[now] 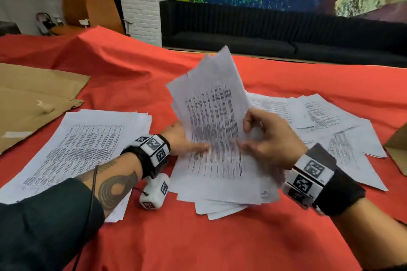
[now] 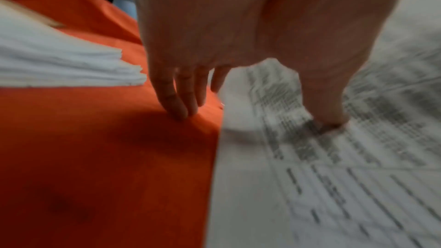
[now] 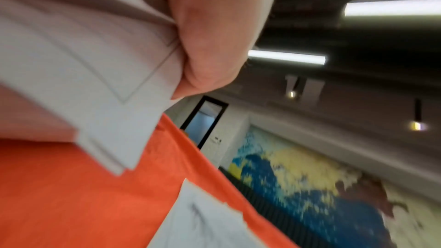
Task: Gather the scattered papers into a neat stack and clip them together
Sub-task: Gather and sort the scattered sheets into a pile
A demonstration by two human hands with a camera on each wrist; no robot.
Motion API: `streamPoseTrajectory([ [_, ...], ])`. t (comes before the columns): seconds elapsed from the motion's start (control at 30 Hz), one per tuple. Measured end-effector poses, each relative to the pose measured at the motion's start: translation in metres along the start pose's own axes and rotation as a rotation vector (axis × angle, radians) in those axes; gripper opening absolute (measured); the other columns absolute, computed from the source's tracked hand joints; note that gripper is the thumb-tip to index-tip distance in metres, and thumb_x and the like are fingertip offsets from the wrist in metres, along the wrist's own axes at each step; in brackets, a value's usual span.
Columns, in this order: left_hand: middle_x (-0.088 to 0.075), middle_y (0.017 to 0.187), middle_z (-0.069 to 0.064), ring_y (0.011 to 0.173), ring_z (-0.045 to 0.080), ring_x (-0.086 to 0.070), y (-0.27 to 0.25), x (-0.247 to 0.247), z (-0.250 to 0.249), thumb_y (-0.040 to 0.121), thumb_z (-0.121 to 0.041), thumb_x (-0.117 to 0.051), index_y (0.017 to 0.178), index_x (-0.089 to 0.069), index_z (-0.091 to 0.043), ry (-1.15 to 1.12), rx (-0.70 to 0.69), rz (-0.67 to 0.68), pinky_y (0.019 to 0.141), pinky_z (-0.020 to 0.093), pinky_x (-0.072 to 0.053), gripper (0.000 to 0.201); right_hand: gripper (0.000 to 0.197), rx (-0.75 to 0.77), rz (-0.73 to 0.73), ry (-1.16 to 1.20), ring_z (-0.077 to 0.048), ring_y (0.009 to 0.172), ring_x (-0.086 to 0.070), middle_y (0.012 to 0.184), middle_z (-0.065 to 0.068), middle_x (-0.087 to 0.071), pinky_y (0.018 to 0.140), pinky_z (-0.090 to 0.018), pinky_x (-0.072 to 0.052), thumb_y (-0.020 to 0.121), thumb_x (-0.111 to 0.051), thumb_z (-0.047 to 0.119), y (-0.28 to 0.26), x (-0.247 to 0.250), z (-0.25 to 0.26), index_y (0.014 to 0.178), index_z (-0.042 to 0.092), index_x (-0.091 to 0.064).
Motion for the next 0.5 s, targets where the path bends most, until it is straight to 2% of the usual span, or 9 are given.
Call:
streamPoseTrajectory([
  [0.03,-0.055,0.142,0.008,0.13,0.027,-0.057,-0.001,0.001,-0.002,0.061,-0.083,-0.074,0.147,-0.04,-0.003,-0.212,-0.027,-0.012,0.11,0.041,-0.044,0.122,0.046,0.06,-0.03,-0.001,0.001,0.06,-0.045,0.068,0.02,-0.055,0.056,-0.014,-0.035,0.066,-0.087,-0.002,-0.005,0.013,0.011,0.075,0.024,-0.05],
  [0.1,-0.075,0.119,0.003,0.107,0.016,-0.072,-0.005,0.005,-0.014,0.058,-0.064,-0.087,0.125,-0.063,-0.004,-0.804,-0.15,0.029,0.103,0.043,-0.048,0.092,0.045,0.143,-0.129,0.078,0.002,0.059,-0.043,0.067,0.018,-0.052,0.055,-0.011,-0.033,0.067,-0.088,-0.004,-0.012,0.039,0.024,0.079,0.018,-0.051],
  [0.13,-0.078,0.112,0.005,0.104,0.018,-0.074,-0.007,0.009,-0.02,0.055,-0.056,-0.093,0.115,-0.07,-0.006,-1.042,-0.181,0.07,0.103,0.046,-0.049,0.082,0.044,0.164,-0.186,0.126,0.003,0.06,-0.043,0.07,0.016,-0.052,0.056,-0.011,-0.035,0.067,-0.088,-0.006,-0.013,0.049,0.025,0.083,0.013,-0.052],
  [0.17,-0.078,0.115,0.01,0.111,0.024,-0.073,-0.006,0.016,-0.028,0.055,-0.052,-0.097,0.114,-0.072,-0.005,-1.18,-0.214,0.093,0.108,0.051,-0.047,0.08,0.045,0.169,-0.237,0.161,0.004,0.063,-0.044,0.077,0.014,-0.053,0.057,-0.011,-0.038,0.065,-0.089,-0.007,-0.013,0.059,0.025,0.088,0.009,-0.053],
  [0.23,-0.076,0.119,0.013,0.119,0.028,-0.069,-0.013,0.036,-0.05,0.064,-0.041,-0.095,0.114,-0.074,-0.003,-1.235,-0.306,-0.003,0.112,0.054,-0.046,0.067,0.06,0.132,-0.329,0.233,-0.005,0.075,-0.057,0.096,-0.002,-0.06,0.067,-0.015,-0.05,0.065,-0.089,-0.003,-0.013,0.071,0.02,0.107,0.011,-0.049],
  [0.3,-0.08,0.094,-0.003,0.091,0.011,-0.074,-0.024,0.063,-0.078,0.077,-0.026,-0.089,0.101,-0.076,-0.006,-1.107,-0.436,-0.193,0.091,0.036,-0.06,0.034,0.078,0.092,-0.459,0.338,-0.01,0.084,-0.07,0.108,0.0,-0.066,0.073,-0.026,-0.059,0.07,-0.085,-0.007,-0.013,0.081,0.013,0.128,0.017,-0.038],
  [0.37,-0.074,0.07,-0.019,0.068,-0.007,-0.066,-0.044,0.094,-0.108,0.087,-0.016,-0.082,0.094,-0.075,-0.015,-0.909,-0.564,-0.41,0.069,0.016,-0.055,0.01,0.084,0.089,-0.641,0.407,-0.004,0.088,-0.071,0.107,0.012,-0.067,0.077,-0.025,-0.059,0.076,-0.078,-0.013,-0.006,0.099,0.01,0.141,0.009,-0.03],
  [0.4,-0.073,0.069,-0.019,0.065,-0.009,-0.064,-0.053,0.106,-0.12,0.088,-0.017,-0.081,0.096,-0.076,-0.016,-0.824,-0.594,-0.514,0.066,0.015,-0.053,0.009,0.08,0.091,-0.716,0.455,-0.005,0.091,-0.071,0.11,0.012,-0.067,0.081,-0.026,-0.059,0.077,-0.076,-0.012,0.001,0.11,0.011,0.142,0.001,-0.032],
  [0.5,-0.078,0.086,-0.008,0.082,0.0,-0.072,-0.064,0.127,-0.142,0.082,-0.031,-0.084,0.098,-0.08,-0.015,-0.746,-0.626,-0.681,0.075,0.027,-0.059,0.023,0.053,0.157,-0.805,0.523,-0.032,0.108,-0.071,0.117,-0.016,-0.072,0.097,-0.053,-0.056,0.078,-0.071,-0.001,0.02,0.132,0.018,0.128,-0.007,-0.054],
])
Point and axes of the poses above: each hand's wrist, its own y-axis towards the middle knuckle, its own x-axis out of the back of the hand, z = x × y, the point moved 4 cm from there along y, towards the middle knuckle
